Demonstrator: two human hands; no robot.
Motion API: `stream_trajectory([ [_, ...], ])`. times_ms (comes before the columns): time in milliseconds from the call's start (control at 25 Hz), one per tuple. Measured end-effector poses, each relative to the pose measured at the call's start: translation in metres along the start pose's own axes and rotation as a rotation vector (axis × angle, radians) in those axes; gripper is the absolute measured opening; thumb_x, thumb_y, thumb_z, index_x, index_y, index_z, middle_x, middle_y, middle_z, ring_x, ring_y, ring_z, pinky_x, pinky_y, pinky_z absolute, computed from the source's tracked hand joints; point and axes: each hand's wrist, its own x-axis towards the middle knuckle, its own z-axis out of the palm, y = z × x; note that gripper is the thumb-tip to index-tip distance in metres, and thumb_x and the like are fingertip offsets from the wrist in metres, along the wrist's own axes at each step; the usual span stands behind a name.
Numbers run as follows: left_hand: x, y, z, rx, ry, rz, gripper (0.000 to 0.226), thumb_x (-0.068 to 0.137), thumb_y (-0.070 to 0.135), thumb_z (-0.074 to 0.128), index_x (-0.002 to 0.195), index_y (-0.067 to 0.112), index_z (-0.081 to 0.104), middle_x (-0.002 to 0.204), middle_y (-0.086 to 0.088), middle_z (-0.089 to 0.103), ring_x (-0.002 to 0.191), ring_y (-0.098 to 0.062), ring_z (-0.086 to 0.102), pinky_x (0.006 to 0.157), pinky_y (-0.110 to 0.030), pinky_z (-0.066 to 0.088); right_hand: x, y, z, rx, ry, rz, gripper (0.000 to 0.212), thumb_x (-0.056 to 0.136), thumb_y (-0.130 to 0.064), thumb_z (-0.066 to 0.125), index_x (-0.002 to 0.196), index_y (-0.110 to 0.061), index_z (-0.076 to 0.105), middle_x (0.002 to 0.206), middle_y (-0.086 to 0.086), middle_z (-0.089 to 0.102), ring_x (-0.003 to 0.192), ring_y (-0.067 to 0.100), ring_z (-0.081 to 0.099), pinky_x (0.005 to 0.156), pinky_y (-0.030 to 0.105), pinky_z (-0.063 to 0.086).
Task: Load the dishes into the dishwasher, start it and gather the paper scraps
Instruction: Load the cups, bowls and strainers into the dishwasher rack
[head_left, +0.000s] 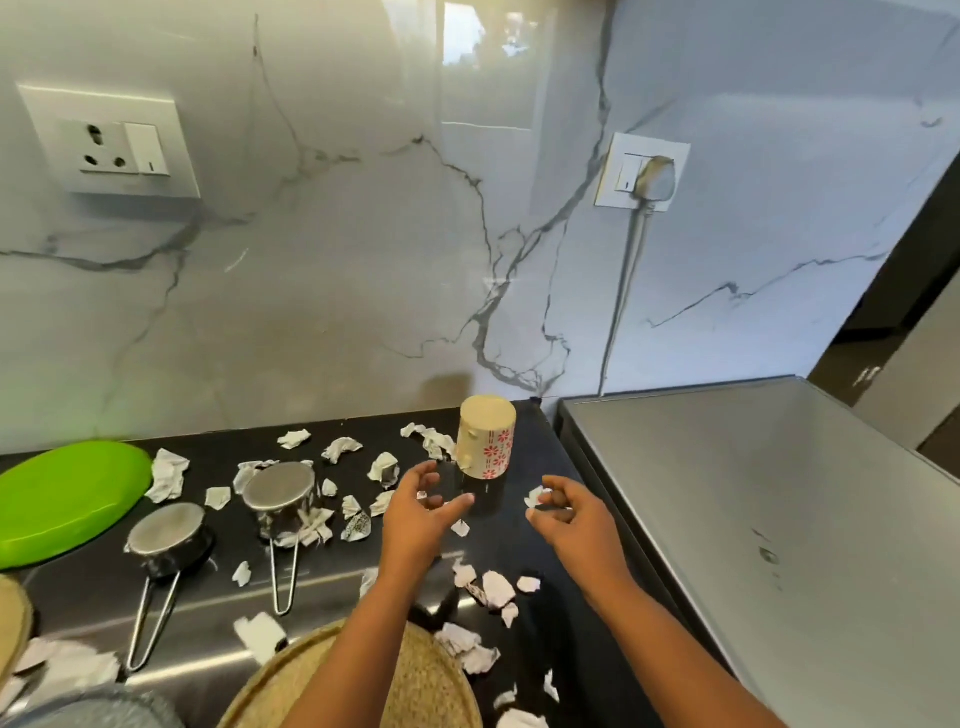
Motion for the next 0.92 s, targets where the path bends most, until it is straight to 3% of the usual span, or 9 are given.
stream_trajectory([
  [160,0.042,-0.010,0.001,0.153,-0.170,0.004,0.090,0.067,0.022,0.083,0.142,0.017,0.034,0.143,-0.002,0.039,0.130,-0.021,0.040,0.105,-0.034,0.037,0.049,-0.023,0.030,-0.099,-0.010,-0.019,0.070,0.073,-0.029,0.077,0.133,-0.017,0.044,0.128,0.003,0.050,0.116,0.018,0.050,0.097,0.033,0.044],
  [240,0.053,-0.014,0.003,0.201,-0.225,-0.017,0.098,0.065,0.022,0.083,0.146,0.017,0.027,0.149,-0.004,0.032,0.135,-0.019,0.034,0.110,-0.033,0.032,0.075,-0.034,0.045,-0.154,0.003,-0.079,0.075,0.068,-0.030,0.080,0.133,-0.018,0.044,0.130,0.005,0.047,0.123,0.021,0.044,0.102,0.036,0.040],
  [320,0.063,-0.017,0.005,0.181,-0.216,-0.038,0.099,0.066,0.020,0.082,0.146,0.017,0.025,0.150,-0.004,0.032,0.135,-0.019,0.034,0.109,-0.029,0.031,0.100,-0.040,0.059,-0.195,0.007,-0.109,0.080,0.066,-0.029,0.081,0.134,-0.021,0.041,0.132,0.007,0.044,0.124,0.023,0.042,0.103,0.037,0.039],
  [440,0.075,-0.022,0.011,0.154,-0.170,-0.037,0.093,0.069,0.017,0.080,0.146,0.017,0.027,0.148,-0.002,0.036,0.134,-0.016,0.037,0.100,-0.021,0.030,0.122,-0.039,0.073,-0.207,-0.038,-0.070,0.081,0.070,-0.026,0.079,0.139,-0.023,0.037,0.135,0.008,0.038,0.122,0.022,0.042,0.095,0.023,0.034],
  [600,0.080,-0.031,0.019,0.188,-0.158,-0.023,0.090,0.071,0.018,0.078,0.145,0.017,0.028,0.148,-0.002,0.035,0.135,-0.017,0.034,0.104,-0.027,0.031,0.125,-0.022,0.077,-0.186,-0.019,-0.084,0.066,0.075,-0.026,0.075,0.134,-0.028,0.044,0.132,0.004,0.040,0.104,0.012,0.047,0.087,0.019,0.037],
  [720,0.076,-0.033,0.023,0.223,-0.151,0.004,0.090,0.070,0.019,0.079,0.145,0.016,0.028,0.148,-0.001,0.034,0.135,-0.017,0.034,0.105,-0.028,0.032,0.119,-0.012,0.073,-0.150,0.012,-0.101,0.065,0.075,-0.025,0.075,0.133,-0.029,0.047,0.132,0.001,0.042,0.104,0.006,0.041,0.089,0.020,0.038],
  [920,0.058,-0.024,0.036,0.170,-0.173,0.040,0.084,0.064,0.018,0.082,0.137,0.020,0.039,0.124,0.010,0.047,0.112,-0.010,0.048,0.087,-0.022,0.039,0.090,-0.003,0.055,-0.051,-0.004,-0.117,0.063,0.071,-0.020,0.078,0.128,-0.027,0.052,0.125,-0.004,0.045,0.109,0.008,0.043,0.084,0.009,0.037],
])
